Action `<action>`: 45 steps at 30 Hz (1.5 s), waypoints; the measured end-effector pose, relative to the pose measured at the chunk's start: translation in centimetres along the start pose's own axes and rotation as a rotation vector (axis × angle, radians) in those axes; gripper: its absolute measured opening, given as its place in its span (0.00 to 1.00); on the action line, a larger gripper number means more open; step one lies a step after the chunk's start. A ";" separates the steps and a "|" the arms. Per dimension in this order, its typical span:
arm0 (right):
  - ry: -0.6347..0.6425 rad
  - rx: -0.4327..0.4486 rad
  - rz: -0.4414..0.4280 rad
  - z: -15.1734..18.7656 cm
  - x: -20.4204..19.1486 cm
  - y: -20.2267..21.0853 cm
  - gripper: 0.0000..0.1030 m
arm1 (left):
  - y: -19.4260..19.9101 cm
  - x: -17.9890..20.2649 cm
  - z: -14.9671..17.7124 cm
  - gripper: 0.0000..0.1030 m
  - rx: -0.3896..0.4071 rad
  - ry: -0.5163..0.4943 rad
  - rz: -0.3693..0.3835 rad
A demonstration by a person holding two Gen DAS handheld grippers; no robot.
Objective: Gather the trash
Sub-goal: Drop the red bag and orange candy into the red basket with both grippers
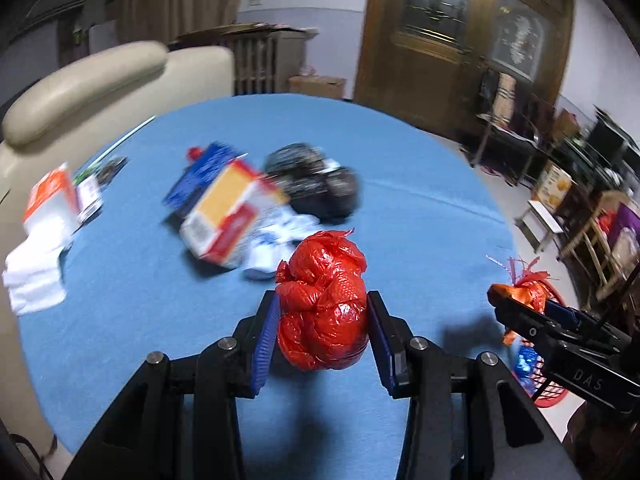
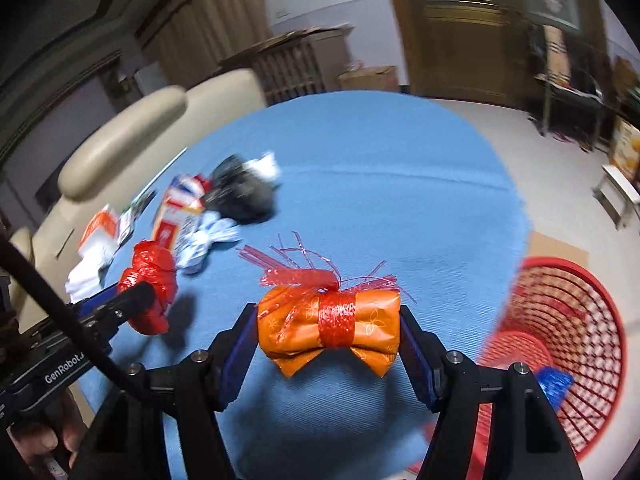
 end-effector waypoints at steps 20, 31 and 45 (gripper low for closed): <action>-0.331 0.002 0.241 4.9 17.6 6.4 0.80 | 1.8 16.8 -1.3 0.44 0.030 -0.248 0.221; -0.437 0.102 0.266 5.0 21.4 10.1 0.83 | 1.4 24.5 0.8 0.44 -0.025 -0.390 0.314; -0.524 0.186 0.271 5.1 24.9 13.1 0.83 | -0.7 30.2 2.6 0.78 -0.113 -0.497 0.332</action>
Point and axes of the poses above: each gripper's, at about its wrist camera, not at the fingertips, and y roughly against the way its jaws point, x to its right, z to its underside, the point moved 7 cm from there along -y, roughly the way its jaws point, and after that the axes turned 6 degrees about -z, right-handed, at the moved point
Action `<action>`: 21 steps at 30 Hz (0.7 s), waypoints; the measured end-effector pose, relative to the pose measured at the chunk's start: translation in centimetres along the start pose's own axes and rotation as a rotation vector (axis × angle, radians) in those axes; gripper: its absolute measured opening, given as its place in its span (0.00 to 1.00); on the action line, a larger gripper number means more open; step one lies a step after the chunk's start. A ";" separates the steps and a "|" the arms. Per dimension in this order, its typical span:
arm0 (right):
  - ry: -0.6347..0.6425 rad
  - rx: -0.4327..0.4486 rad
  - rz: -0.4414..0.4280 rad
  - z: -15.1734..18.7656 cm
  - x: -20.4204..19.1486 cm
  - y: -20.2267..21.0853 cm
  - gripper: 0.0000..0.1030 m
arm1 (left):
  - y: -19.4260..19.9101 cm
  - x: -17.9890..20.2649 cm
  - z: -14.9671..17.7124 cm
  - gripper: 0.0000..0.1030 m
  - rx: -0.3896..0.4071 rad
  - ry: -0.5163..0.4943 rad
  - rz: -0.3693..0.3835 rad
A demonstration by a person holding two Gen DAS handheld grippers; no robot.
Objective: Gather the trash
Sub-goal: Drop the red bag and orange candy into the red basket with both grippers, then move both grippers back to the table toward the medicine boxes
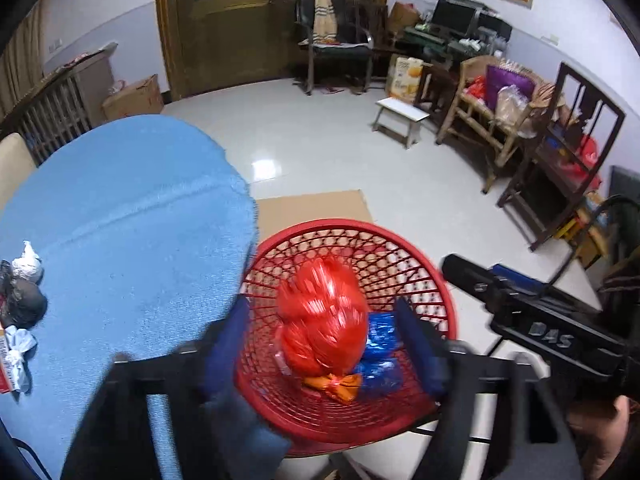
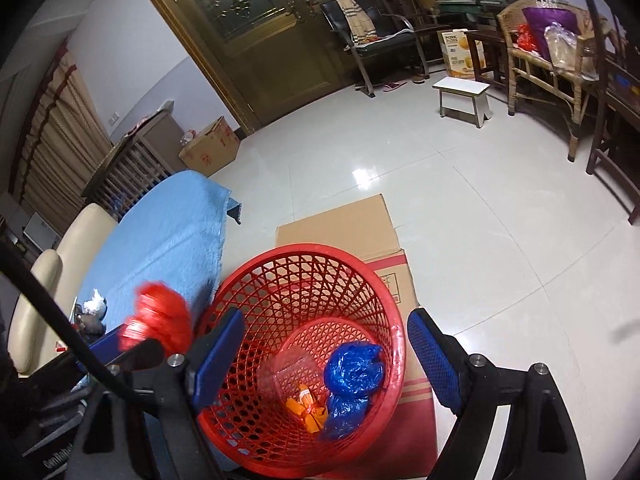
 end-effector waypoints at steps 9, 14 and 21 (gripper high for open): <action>0.003 -0.002 -0.017 0.0 -0.5 -0.2 0.83 | 1.9 -4.8 0.6 0.78 0.029 0.107 -0.043; 0.035 -0.015 -0.033 0.3 -2.4 -0.6 0.83 | 3.2 -9.6 2.5 0.78 0.038 0.220 -0.080; 0.112 -0.031 -0.060 1.2 -6.7 -0.9 0.83 | 5.0 -16.0 5.9 0.78 0.054 0.370 -0.125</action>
Point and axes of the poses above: each gripper's, at about its wrist camera, not at the fingertips, and y roughly against the way its jaws point, x to its right, z to its underside, the point moved 7 cm from there along -y, roughly the way its jaws point, and after that the axes turned 6 degrees about -z, right-handed, at the moved point
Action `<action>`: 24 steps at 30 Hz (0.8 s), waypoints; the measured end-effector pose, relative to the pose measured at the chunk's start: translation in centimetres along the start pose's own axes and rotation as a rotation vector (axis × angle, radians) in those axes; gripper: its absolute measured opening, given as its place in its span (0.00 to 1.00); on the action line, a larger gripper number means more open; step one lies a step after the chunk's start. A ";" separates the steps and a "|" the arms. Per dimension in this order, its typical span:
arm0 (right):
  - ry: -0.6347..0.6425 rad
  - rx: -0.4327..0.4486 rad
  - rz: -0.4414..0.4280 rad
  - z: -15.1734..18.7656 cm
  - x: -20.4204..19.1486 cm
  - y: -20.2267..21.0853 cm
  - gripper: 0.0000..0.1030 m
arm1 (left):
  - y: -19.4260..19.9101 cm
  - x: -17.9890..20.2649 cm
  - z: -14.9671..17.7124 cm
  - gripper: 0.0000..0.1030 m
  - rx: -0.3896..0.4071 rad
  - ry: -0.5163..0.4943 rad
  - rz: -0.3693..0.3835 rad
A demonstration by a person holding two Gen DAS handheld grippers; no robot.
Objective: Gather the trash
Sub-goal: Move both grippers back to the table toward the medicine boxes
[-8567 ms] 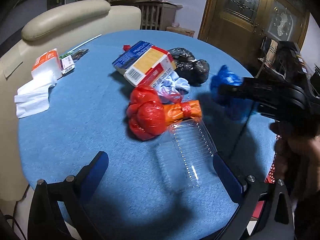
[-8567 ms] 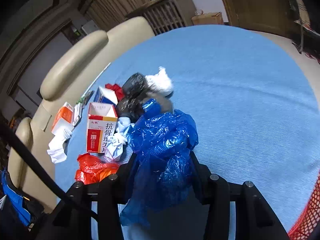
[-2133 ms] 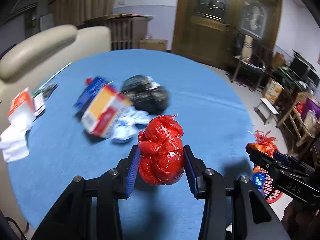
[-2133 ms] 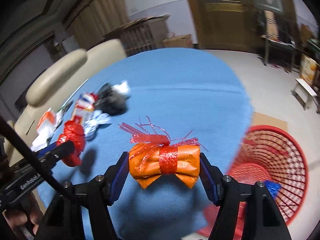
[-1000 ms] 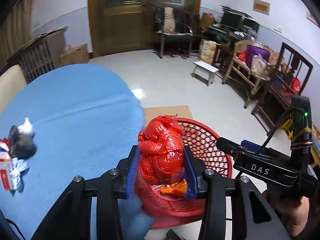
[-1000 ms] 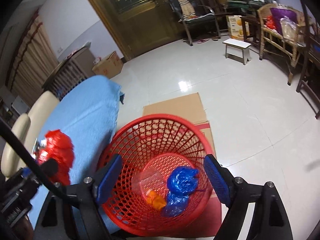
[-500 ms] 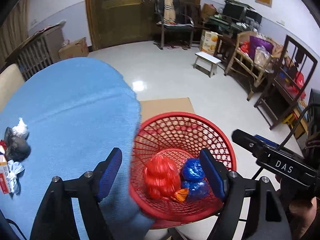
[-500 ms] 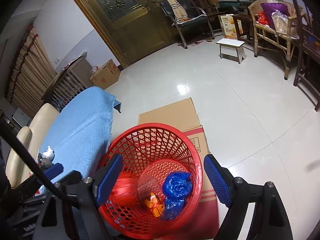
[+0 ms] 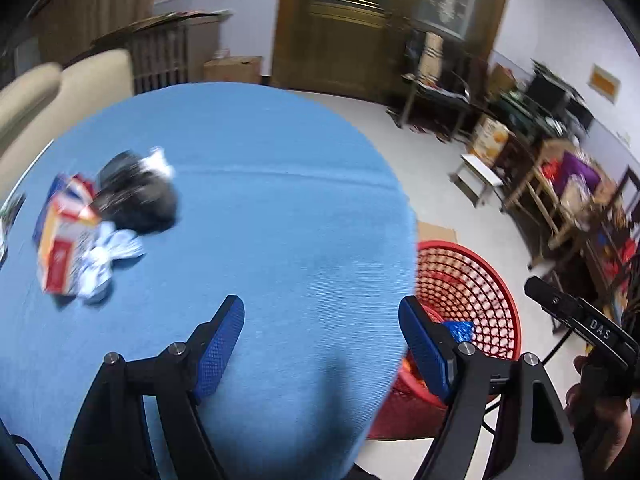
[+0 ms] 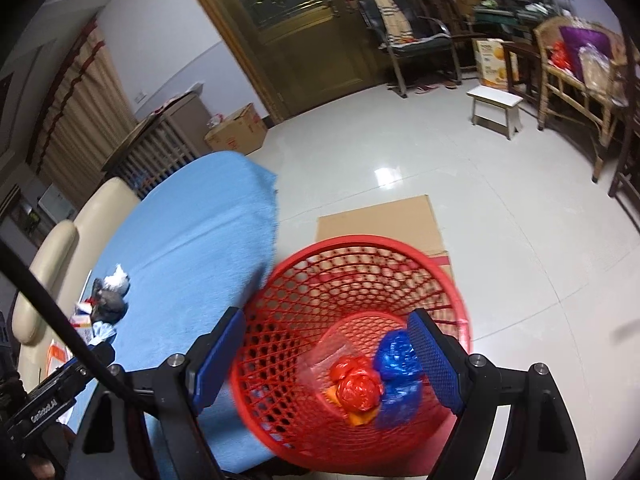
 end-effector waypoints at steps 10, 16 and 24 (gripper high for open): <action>0.139 -0.063 -0.040 2.4 -7.5 -1.6 0.83 | 2.3 -10.3 2.8 0.78 0.043 0.164 -0.109; 0.247 -0.128 -0.102 4.9 -13.3 -3.5 0.83 | 3.2 -17.7 4.8 0.78 0.042 0.305 -0.189; 0.387 -0.220 -0.169 8.9 -19.3 -5.3 0.83 | 3.2 -22.1 6.0 0.78 0.044 0.396 -0.233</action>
Point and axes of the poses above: each gripper's, at about its wrist camera, not at the fingertips, and y roughly against the way its jaws point, x to its right, z to its underside, the point moved 7 cm from there along -y, roughly the way its jaws point, and after that the axes turned 6 degrees about -z, right-handed, at the moved point
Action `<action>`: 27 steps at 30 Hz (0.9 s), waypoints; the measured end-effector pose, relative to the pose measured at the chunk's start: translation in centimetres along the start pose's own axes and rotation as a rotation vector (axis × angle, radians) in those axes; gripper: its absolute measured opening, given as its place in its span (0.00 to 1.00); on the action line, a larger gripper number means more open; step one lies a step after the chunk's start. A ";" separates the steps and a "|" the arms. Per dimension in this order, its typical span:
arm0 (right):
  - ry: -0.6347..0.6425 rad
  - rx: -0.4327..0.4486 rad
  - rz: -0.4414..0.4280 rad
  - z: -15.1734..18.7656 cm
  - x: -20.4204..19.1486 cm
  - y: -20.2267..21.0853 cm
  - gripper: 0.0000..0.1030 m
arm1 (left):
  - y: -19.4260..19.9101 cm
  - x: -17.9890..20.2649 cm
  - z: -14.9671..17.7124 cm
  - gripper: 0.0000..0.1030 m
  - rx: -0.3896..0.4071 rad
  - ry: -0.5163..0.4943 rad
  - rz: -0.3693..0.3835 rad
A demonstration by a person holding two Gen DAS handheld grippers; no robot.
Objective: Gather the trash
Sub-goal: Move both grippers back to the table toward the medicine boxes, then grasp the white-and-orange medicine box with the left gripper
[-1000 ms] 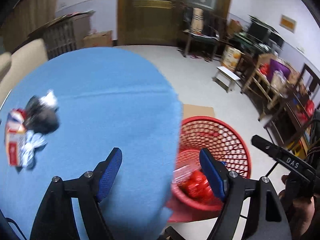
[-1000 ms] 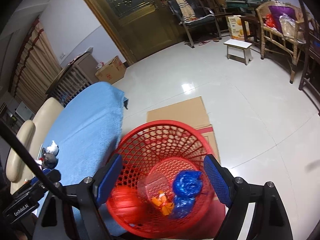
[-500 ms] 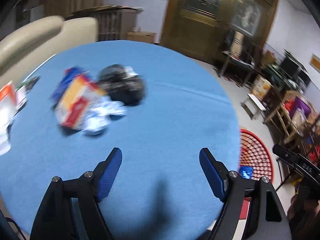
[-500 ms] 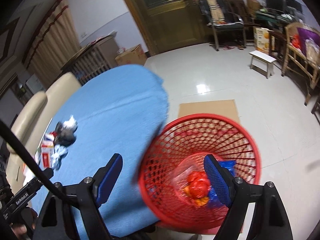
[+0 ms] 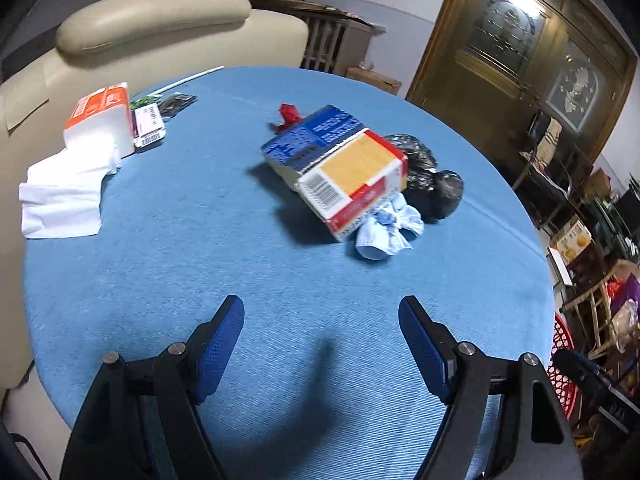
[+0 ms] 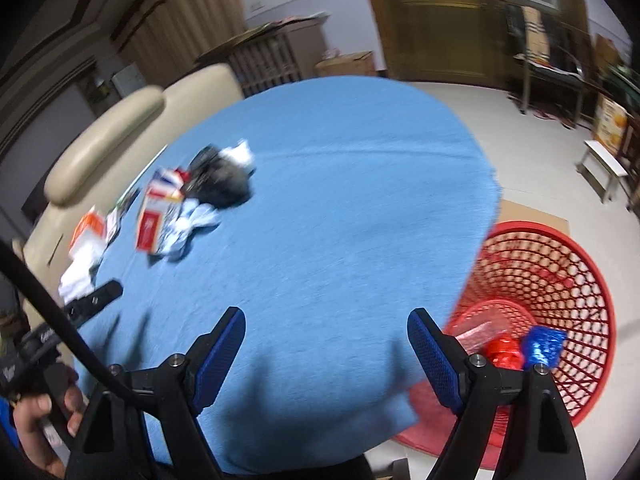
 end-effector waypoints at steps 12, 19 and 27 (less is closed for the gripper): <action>0.051 -0.044 -0.028 0.9 -2.3 -1.2 0.83 | -1.3 1.5 -3.0 0.78 0.009 -0.080 0.059; 0.039 -0.036 -0.036 0.9 -2.0 -1.0 0.83 | -4.1 2.8 -7.0 0.78 0.025 -0.203 0.076; 0.022 -0.042 -0.043 0.8 -1.4 -1.2 0.83 | -7.4 3.6 -7.3 0.78 -0.046 -0.231 0.101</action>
Point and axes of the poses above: each gripper's, at about its wrist camera, not at the fingertips, and y roughly against the way its jaws point, x to its right, z to its underside, the point moved 7 cm from there along -y, roughly the way its jaws point, and after that the axes turned 6 degrees about -z, right-handed, at the moved point
